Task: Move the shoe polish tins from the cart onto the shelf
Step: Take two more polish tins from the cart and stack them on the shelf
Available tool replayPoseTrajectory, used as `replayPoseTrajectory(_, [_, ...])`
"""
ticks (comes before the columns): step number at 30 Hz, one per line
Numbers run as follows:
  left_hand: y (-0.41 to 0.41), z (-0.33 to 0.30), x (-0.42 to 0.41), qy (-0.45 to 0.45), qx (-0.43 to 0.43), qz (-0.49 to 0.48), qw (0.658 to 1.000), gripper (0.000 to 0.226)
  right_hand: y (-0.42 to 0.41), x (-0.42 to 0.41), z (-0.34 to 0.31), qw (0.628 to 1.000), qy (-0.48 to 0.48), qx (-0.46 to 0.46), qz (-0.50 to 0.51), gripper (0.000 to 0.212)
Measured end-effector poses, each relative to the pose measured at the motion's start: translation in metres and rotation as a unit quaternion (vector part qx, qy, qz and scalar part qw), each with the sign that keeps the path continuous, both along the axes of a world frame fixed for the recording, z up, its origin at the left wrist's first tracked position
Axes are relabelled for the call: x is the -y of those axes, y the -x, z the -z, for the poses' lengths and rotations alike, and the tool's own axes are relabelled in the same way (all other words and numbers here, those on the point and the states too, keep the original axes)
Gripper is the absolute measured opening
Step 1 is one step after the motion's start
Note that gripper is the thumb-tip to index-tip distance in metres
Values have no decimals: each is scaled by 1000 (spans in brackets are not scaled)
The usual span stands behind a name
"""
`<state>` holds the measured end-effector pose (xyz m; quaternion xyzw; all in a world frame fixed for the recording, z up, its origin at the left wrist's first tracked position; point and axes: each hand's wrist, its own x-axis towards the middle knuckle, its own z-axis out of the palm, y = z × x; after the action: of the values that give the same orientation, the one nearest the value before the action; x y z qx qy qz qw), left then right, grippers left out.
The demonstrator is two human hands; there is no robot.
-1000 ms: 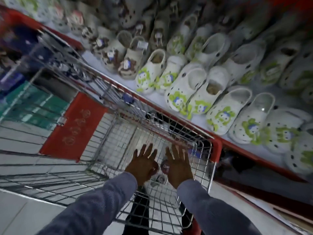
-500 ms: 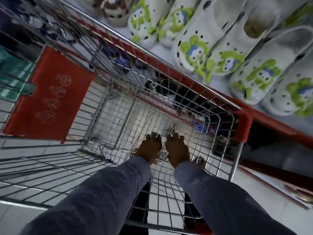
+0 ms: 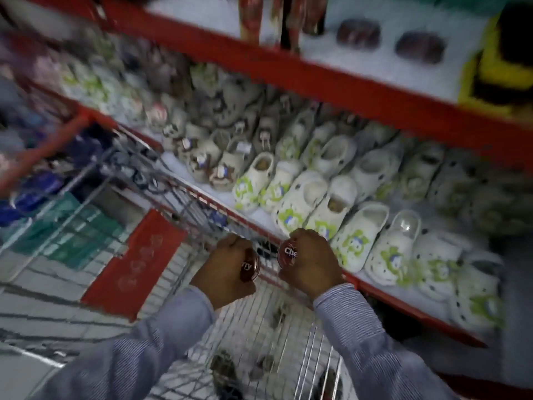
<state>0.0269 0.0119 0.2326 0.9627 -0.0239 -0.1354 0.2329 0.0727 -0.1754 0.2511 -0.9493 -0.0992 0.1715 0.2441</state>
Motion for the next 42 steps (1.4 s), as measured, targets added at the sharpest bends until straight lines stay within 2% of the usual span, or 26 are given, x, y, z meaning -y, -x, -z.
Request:
replayPoseTrajectory(4, [-19,-107,7,-16,60,15,998,83,-19,7,-111,997,-25,76,2,72])
replayPoseTrajectory(7, [-40,-177,18,-30,103,26,994,73,-33,17,-176,991,-41,130,3,64])
replayPoseTrajectory(10, [-60,-228,26,-22,167,31,985,61,-47,31,-223,979,-81,186,12,64])
replayPoseTrajectory(13, [-86,-260,36,6,213,30,977,72,-63,47,-254,974,-77,212,34,77])
replayPoseTrajectory(15, [-106,-275,46,15,241,25,970,79,-75,56,-267,966,-90,236,65,78])
replayPoseTrajectory(18, [-138,-290,62,52,262,25,963,87,-97,66,-276,951,-101,275,95,62])
replayPoseTrajectory(23, [-195,-289,87,88,230,10,969,87,-136,76,-264,961,-62,242,117,63])
replayPoseTrajectory(27, [-222,-281,97,55,191,19,980,77,-165,75,-242,964,-42,225,137,45])
replayPoseTrajectory(32, [-236,-268,96,32,154,38,987,75,-185,72,-222,967,-46,182,169,61])
replayPoseTrajectory(38, [-247,-260,91,17,154,82,985,70,-193,81,-215,967,-45,207,143,43])
replayPoseTrajectory(42, [-260,-267,93,54,204,105,972,40,-205,89,-227,966,-57,209,142,30])
